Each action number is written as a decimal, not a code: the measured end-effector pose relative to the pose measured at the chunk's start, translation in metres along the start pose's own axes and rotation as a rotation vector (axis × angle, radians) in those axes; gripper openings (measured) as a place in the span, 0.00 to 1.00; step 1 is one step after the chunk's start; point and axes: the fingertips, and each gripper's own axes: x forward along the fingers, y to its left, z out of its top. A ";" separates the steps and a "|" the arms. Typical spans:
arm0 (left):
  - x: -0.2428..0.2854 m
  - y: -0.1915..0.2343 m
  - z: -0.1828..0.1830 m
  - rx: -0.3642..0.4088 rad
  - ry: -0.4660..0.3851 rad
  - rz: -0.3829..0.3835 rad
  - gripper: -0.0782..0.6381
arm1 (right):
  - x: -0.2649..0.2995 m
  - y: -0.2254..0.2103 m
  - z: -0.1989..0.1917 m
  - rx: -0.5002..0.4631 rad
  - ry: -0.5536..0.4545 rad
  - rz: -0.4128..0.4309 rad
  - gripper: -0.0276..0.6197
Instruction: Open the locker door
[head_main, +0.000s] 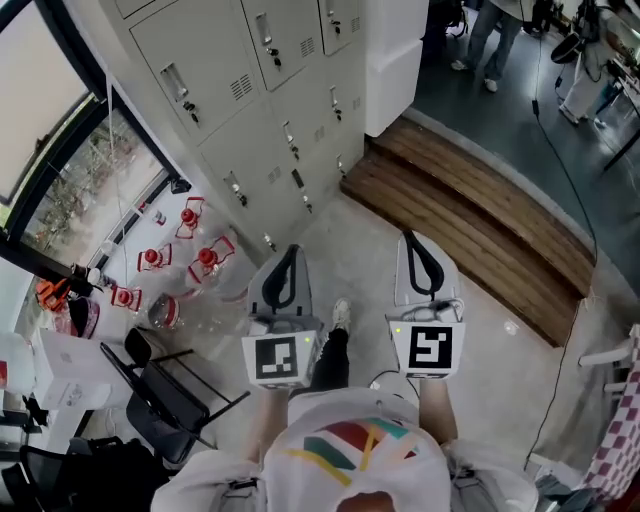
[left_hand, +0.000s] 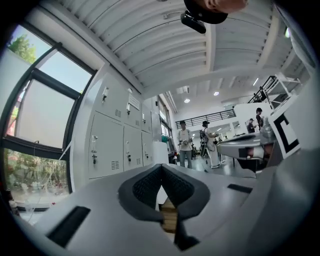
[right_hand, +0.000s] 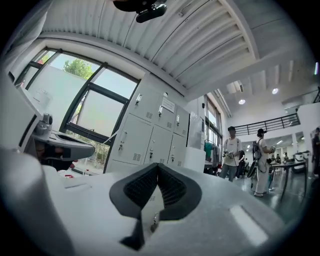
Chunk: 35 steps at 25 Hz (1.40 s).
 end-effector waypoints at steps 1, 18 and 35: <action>0.022 0.012 0.001 -0.001 0.002 0.004 0.13 | 0.024 -0.003 -0.001 0.006 0.004 0.006 0.05; 0.283 0.157 0.013 -0.056 -0.027 0.070 0.13 | 0.313 -0.004 -0.009 0.023 0.032 0.176 0.05; 0.339 0.183 0.018 -0.035 -0.003 0.313 0.13 | 0.409 -0.028 -0.029 0.103 0.019 0.408 0.05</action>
